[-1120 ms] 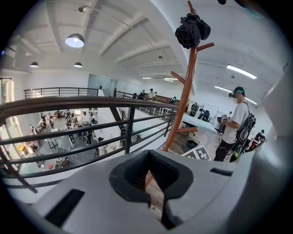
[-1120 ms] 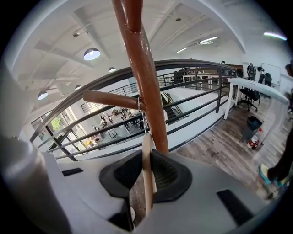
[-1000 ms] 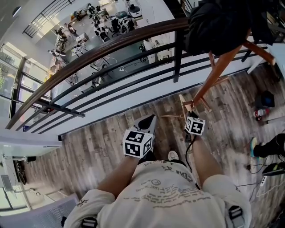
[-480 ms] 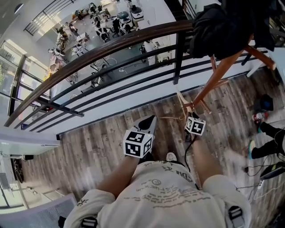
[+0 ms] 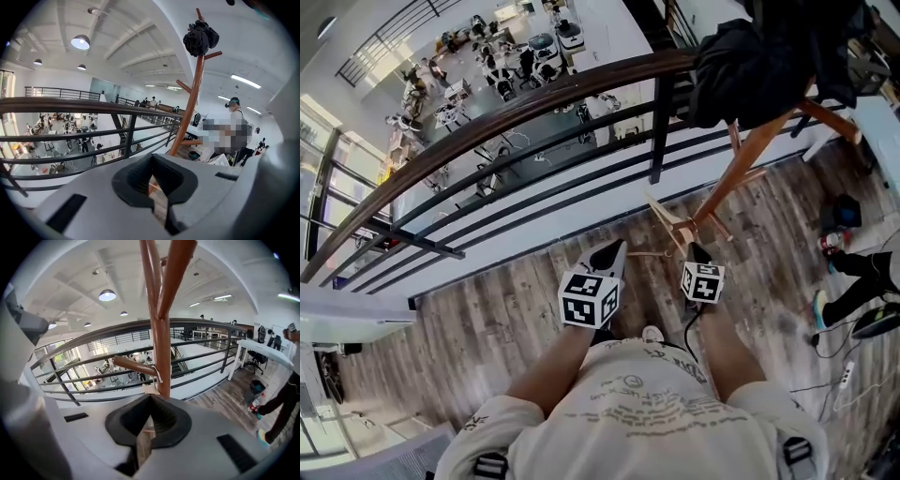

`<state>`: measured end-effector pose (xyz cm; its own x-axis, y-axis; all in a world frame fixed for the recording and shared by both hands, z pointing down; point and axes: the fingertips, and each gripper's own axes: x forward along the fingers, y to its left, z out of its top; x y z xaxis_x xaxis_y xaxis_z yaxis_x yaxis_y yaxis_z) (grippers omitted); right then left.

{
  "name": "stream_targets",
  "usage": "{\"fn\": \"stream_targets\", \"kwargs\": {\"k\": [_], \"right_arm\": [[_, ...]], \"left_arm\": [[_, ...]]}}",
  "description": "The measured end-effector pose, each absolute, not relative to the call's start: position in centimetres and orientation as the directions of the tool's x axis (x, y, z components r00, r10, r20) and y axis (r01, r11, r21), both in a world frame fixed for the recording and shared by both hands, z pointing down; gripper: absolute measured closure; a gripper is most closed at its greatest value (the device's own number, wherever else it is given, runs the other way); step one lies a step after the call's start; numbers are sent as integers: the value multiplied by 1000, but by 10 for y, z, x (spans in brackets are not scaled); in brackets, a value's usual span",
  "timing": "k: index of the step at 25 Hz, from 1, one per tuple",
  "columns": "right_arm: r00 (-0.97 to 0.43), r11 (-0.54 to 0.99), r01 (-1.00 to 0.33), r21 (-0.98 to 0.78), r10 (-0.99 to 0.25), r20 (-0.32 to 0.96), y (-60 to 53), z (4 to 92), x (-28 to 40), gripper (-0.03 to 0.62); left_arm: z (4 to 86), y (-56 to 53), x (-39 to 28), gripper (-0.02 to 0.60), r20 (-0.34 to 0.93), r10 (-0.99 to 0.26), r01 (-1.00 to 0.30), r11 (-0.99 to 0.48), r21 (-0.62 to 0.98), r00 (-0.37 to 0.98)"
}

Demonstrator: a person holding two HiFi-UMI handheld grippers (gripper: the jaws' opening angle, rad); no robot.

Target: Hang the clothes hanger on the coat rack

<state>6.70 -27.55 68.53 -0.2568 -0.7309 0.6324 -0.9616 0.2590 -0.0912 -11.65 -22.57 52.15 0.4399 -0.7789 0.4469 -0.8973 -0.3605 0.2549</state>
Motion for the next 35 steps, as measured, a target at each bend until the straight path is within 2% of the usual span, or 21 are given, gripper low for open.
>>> {"fn": "stream_targets", "kwargs": {"k": [6,13,21,35], "right_arm": [[-288,296,-953,-62,-827,483,-263,595,61,592],[-270,261,-963,-71,-912,310,-253,488,70,592],[-221,214,-975,-66,-963,156,-237,408,81,592],[-181,171,-982,-80,-972,149,-235,408,75,592]], "left_arm": [[513,-240,-91,577,411,-754,-858,-433,275,512],[486,-253,-61,577,336,-725,-799,-528,288,601],[456,-253,-30,577,278,-683,-736,-644,207,676],[451,-262,-25,577,283,-637,-694,-690,207,717]]}}
